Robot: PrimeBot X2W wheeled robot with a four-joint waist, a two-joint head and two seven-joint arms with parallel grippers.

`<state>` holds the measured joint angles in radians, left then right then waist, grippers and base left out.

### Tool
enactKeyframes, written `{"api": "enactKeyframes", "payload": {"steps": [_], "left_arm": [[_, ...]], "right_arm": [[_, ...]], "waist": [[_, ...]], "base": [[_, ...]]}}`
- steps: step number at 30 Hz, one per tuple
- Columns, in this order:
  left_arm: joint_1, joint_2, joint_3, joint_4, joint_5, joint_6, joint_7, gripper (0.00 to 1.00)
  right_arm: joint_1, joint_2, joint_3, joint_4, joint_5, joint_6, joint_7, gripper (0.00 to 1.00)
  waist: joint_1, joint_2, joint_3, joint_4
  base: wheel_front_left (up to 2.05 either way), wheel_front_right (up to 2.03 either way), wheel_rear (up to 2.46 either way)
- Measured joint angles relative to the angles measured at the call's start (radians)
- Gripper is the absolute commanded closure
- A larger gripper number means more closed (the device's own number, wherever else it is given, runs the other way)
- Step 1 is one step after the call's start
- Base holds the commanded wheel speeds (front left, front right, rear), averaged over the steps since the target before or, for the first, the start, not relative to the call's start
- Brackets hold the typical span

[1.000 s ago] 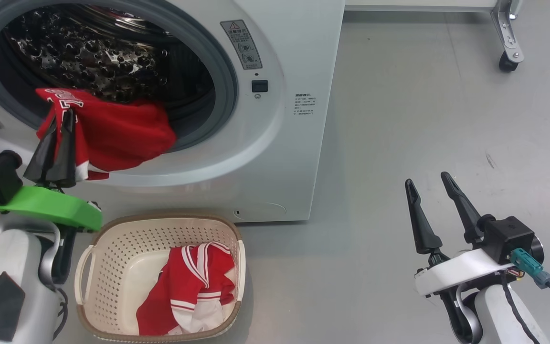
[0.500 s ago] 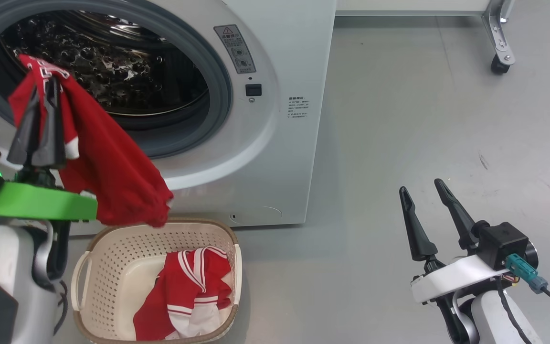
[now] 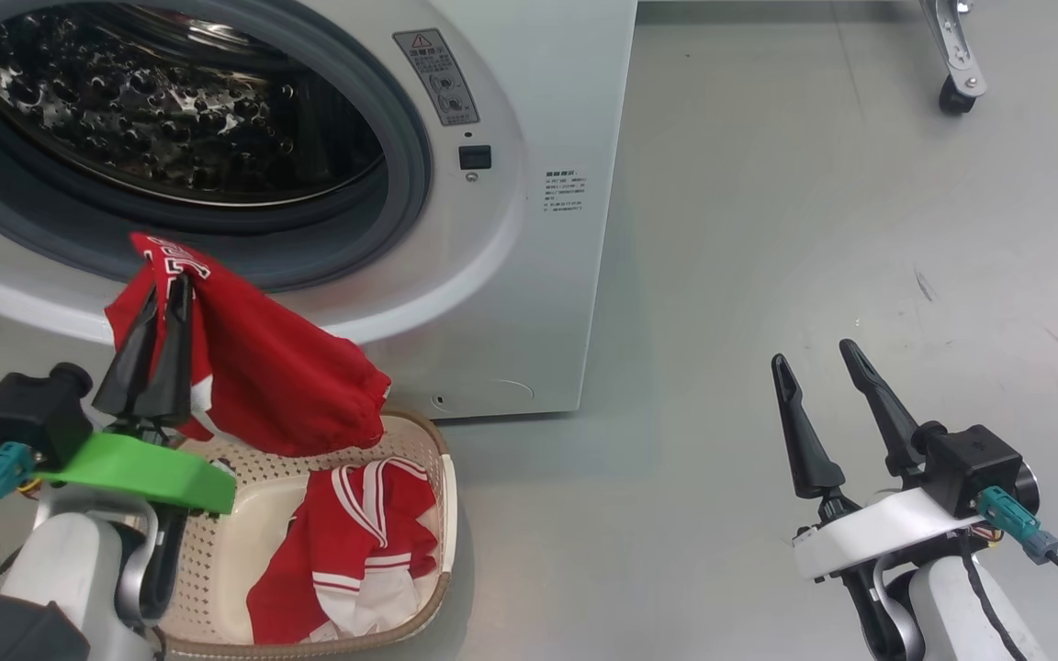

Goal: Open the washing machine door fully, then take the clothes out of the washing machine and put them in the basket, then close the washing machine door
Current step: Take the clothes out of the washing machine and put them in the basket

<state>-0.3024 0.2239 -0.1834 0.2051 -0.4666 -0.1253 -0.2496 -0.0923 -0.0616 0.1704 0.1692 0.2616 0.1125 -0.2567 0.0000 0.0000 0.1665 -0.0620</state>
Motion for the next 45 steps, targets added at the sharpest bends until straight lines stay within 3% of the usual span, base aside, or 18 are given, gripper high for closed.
{"api": "enactKeyframes", "payload": {"steps": [26, 45], "left_arm": [[0.02, -0.014, -0.018, 0.25, -0.016, 0.0, 0.074, 1.0], [-0.113, -0.012, 0.044, 0.499, -0.057, 0.034, 0.108, 1.0]], "right_arm": [[-0.057, 0.001, 0.022, -0.031, -0.026, 0.002, 0.0, 0.0], [-0.107, 0.0, 0.015, -0.048, -0.038, 0.004, 0.0, 0.0]], "waist": [[0.0, 0.0, 0.176, -0.04], [0.0, 0.0, 0.32, -0.096]], "base": [[0.0, 0.0, 0.0], [0.0, 0.0, 0.0]]}}
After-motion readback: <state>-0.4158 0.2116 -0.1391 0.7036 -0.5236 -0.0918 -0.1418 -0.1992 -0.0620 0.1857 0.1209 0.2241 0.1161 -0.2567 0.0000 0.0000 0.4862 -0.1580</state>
